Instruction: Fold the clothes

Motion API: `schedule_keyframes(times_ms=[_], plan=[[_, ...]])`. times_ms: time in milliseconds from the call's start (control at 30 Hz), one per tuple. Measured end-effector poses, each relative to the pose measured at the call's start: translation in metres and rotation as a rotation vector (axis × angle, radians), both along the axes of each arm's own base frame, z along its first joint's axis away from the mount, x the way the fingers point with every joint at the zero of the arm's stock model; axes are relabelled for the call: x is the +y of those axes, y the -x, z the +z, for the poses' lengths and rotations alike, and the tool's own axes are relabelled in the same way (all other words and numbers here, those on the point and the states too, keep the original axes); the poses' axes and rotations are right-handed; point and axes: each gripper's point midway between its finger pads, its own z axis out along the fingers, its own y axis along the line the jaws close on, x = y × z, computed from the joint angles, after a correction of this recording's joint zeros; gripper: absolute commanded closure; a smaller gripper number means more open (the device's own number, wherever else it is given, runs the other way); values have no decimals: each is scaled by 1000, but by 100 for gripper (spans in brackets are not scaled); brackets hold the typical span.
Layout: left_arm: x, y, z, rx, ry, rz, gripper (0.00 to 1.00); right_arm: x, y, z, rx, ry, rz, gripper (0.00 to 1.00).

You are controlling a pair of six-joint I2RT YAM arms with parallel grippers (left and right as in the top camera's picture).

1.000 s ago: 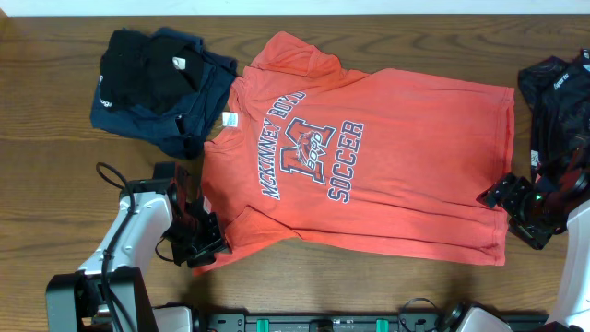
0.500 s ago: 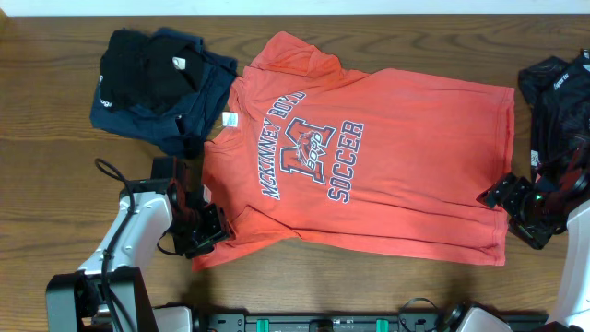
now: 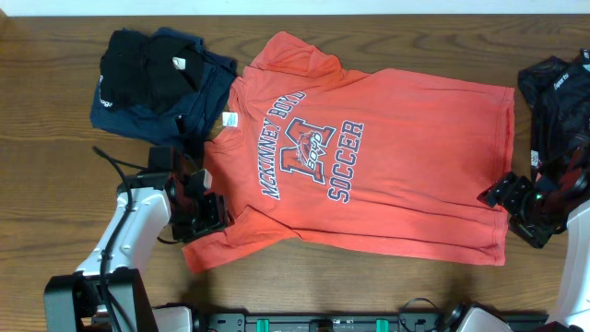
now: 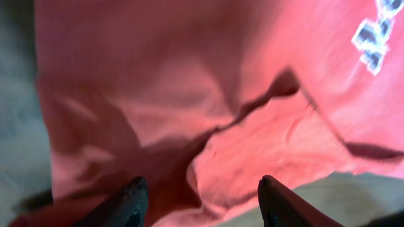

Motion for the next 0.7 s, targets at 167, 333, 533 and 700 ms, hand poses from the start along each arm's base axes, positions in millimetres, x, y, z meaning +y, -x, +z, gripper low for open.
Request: schedule_keyframes(times_ms=[167,333,533,700], plan=[[3,17,0,75,-16,6,37,0,0,0,0,0,0,18],[20,14,4,76,-69,81,30,0,0,0,0,0,0,18],[50,8,28,32,-101,248,25,0,0,0,1,-1,0,18],[59,17,27,75,-108,325,25,0,0,0,0,0,0,17]])
